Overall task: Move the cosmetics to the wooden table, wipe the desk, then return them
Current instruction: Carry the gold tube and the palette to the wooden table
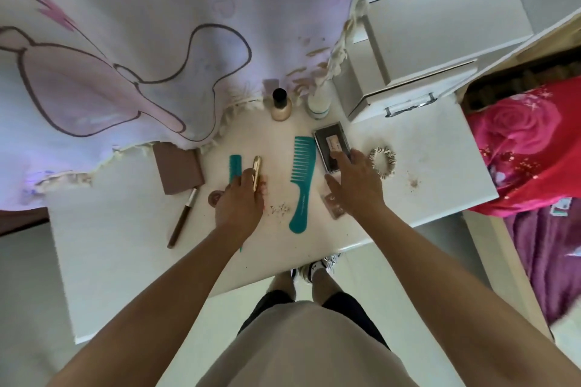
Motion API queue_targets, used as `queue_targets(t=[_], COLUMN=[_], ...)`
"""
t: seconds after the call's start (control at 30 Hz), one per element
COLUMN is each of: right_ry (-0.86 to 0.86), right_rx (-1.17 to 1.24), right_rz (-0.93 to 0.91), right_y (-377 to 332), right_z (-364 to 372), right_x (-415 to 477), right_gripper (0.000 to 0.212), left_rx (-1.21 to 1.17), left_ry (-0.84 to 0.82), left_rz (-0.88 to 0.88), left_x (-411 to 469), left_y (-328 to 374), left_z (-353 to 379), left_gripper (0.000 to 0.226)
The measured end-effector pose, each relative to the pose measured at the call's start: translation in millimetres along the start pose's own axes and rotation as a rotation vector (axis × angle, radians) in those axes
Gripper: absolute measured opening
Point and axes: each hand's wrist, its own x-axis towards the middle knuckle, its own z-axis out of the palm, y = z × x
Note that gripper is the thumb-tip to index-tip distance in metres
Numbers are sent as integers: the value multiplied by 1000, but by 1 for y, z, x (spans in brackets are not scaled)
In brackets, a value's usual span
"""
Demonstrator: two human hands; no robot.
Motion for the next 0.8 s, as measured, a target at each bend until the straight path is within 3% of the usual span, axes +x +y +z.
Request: queue_targets(t=[0.2,0.37,0.57,0.8], right_ry=[30,-7,51,127], right_rx=[93,101,227,349], right_rz=[122,161,-36,-510], right_y=[-9,-11,-28,-93], right_z=[-2,-26,-71,-89], right_x=[14,8,-20,-40], right_gripper=[44,48,53,58], left_rx=[-30,-103,-293,-350], left_ry=[-5,106,338,824], left_rz=[-37,-16,-70,-259], left_x=[9,-6,-41,-145], left_y=[-5,-7,-1,-7], left_z=[-9,-33,-82,-119], left_gripper=[27,38,28,37])
